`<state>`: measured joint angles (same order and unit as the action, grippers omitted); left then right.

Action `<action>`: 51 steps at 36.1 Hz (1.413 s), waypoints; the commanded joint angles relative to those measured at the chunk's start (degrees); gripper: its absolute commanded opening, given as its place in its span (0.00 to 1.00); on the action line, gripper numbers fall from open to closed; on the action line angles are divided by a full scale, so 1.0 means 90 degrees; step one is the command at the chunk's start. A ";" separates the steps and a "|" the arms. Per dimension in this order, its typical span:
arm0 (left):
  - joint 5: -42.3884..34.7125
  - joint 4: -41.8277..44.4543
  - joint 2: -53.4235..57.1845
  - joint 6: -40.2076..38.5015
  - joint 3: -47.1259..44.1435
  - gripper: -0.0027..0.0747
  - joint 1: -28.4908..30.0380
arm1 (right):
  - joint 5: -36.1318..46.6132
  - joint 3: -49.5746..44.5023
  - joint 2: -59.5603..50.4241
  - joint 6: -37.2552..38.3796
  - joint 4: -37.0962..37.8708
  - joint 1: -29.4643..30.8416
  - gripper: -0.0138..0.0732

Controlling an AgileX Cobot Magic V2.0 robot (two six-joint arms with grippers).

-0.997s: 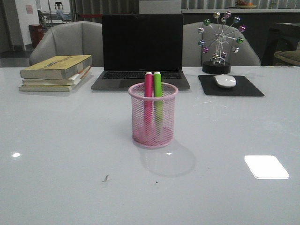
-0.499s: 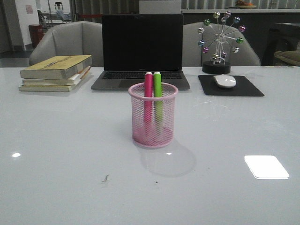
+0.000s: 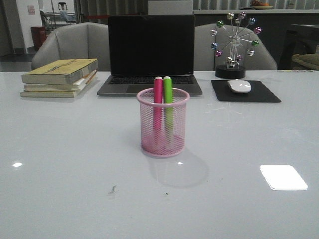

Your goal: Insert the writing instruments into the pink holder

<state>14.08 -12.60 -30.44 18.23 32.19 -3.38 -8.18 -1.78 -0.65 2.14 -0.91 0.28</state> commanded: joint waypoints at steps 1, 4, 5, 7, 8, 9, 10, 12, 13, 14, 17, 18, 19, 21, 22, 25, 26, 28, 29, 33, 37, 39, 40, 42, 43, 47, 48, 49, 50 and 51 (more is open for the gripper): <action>-0.0530 0.0483 0.0269 -0.0506 0.0077 0.50 -0.0004 | 0.0498 -0.0004 -0.0110 -0.0017 0.0008 -0.0007 0.21; -0.0559 0.1194 0.0565 -0.1450 -0.0081 0.50 -0.0004 | 0.0498 -0.0004 -0.0110 -0.0017 0.0008 -0.0007 0.21; -0.0583 0.1356 0.0687 -0.1731 -0.0144 0.50 -0.0004 | 0.0498 -0.0004 -0.0110 -0.0017 0.0008 -0.0007 0.21; -0.0688 0.1438 0.0959 -0.1941 -0.0279 0.50 -0.0004 | 0.0498 -0.0004 -0.0110 -0.0017 0.0008 -0.0007 0.21; -0.0726 0.1438 0.1113 -0.1952 -0.0360 0.50 -0.0004 | 0.0498 -0.0004 -0.0110 -0.0017 0.0008 -0.0007 0.21; -0.0760 0.1438 0.1282 -0.1952 -0.0452 0.50 -0.0004 | 0.0498 -0.0004 -0.0110 -0.0017 0.0008 -0.0007 0.21; -0.0807 0.1438 0.1464 -0.1952 -0.0564 0.50 -0.0004 | 0.0498 -0.0004 -0.0110 -0.0017 0.0008 -0.0007 0.21; -0.0845 0.1438 0.1863 -0.1952 -0.0807 0.50 -0.0004 | 0.0498 -0.0004 -0.0110 -0.0017 0.0008 -0.0007 0.21; -0.0861 0.1438 0.2032 -0.1952 -0.0914 0.50 -0.0004 | 0.0498 -0.0004 -0.0110 -0.0017 0.0008 -0.0007 0.21; -0.0885 0.1438 0.2242 -0.1952 -0.1052 0.50 -0.0004 | 0.0498 -0.0004 -0.0110 -0.0017 0.0008 -0.0007 0.21; -0.0963 0.1438 0.2776 -0.1952 -0.1426 0.50 -0.0004 | 0.0498 -0.0004 -0.0110 -0.0017 0.0008 -0.0007 0.21; -0.0976 0.1438 0.2975 -0.1952 -0.1537 0.50 -0.0004 | 0.0498 -0.0004 -0.0110 -0.0017 0.0008 -0.0007 0.21; -0.0976 0.1438 0.3161 -0.1952 -0.1618 0.50 -0.0004 | 0.0498 -0.0004 -0.0110 -0.0017 0.0008 -0.0007 0.21; -0.0976 0.1438 0.3455 -0.1952 -0.1788 0.50 -0.0004 | 0.0498 -0.0004 -0.0110 -0.0017 0.0008 -0.0007 0.21; -0.0989 0.1400 0.3574 -0.1952 -0.1884 0.50 -0.0004 | 0.0498 -0.0004 -0.0110 -0.0017 0.0008 -0.0007 0.21; -0.1158 0.1400 0.3539 -0.1952 -0.2141 0.50 -0.0004 | 0.0498 -0.0004 -0.0110 -0.0017 0.0008 -0.0007 0.21; -0.1232 0.1400 0.3569 -0.1952 -0.2274 0.49 -0.0004 | 0.0498 -0.0004 -0.0110 -0.0017 0.0008 -0.0007 0.21; -0.1468 0.1332 0.3567 -0.1952 -0.2590 0.46 -0.0004 | 0.0498 -0.0004 -0.0110 -0.0017 0.0008 -0.0007 0.21; -0.1564 0.1305 0.3567 -0.1952 -0.2733 0.45 -0.0004 | 0.0498 -0.0004 -0.0110 -0.0017 0.0008 -0.0007 0.21; -0.1967 0.1189 0.3567 -0.1952 -0.3249 0.38 -0.0004 | 0.0498 -0.0004 -0.0110 -0.0017 0.0008 -0.0007 0.21; -0.2230 0.1184 0.3567 -0.1952 -0.3602 0.32 -0.0004 | 0.0498 -0.0004 -0.0110 -0.0017 0.0008 -0.0007 0.21; -0.2067 0.1184 0.3567 -0.1952 -0.3628 0.29 -0.0004 | 0.0498 -0.0004 -0.0110 -0.0017 0.0008 -0.0007 0.21; -0.1994 0.1184 0.3567 -0.1952 -0.3627 0.26 -0.0004 | 0.0498 -0.0004 -0.0110 -0.0017 0.0008 -0.0007 0.21; -0.1965 0.1184 0.3567 -0.1952 -0.3627 0.22 -0.0004 | 0.0498 -0.0004 -0.0110 -0.0017 0.0008 -0.0007 0.21; -0.1968 0.1184 0.3567 -0.1952 -0.3627 0.19 -0.0004 | 0.0498 -0.0004 -0.0110 -0.0017 0.0008 -0.0007 0.21; -0.1968 0.1184 0.3567 -0.1952 -0.3627 0.15 -0.0004 | 0.0498 -0.0004 -0.0110 -0.0017 0.0008 -0.0007 0.21; -0.1968 0.1174 0.3567 -0.1952 -0.3627 0.15 -0.0004 | 0.0498 -0.0004 -0.0110 -0.0017 0.0008 -0.0007 0.21; -0.1968 0.1158 0.3567 -0.1952 -0.3627 0.15 -0.0004 | 0.0498 -0.0004 -0.0110 -0.0017 0.0008 -0.0007 0.21; -0.1968 0.1141 0.3567 -0.1952 -0.3627 0.15 -0.0004 | 0.0498 -0.0004 -0.0110 -0.0017 0.0008 -0.0007 0.21; -0.1968 0.1141 0.3567 -0.1952 -0.3627 0.15 -0.0004 | 0.0498 -0.0004 -0.0110 -0.0017 0.0008 -0.0007 0.21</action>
<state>1.09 -1.68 0.37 1.09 -0.32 -3.38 -8.39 -1.78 -0.65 2.14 -0.91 0.28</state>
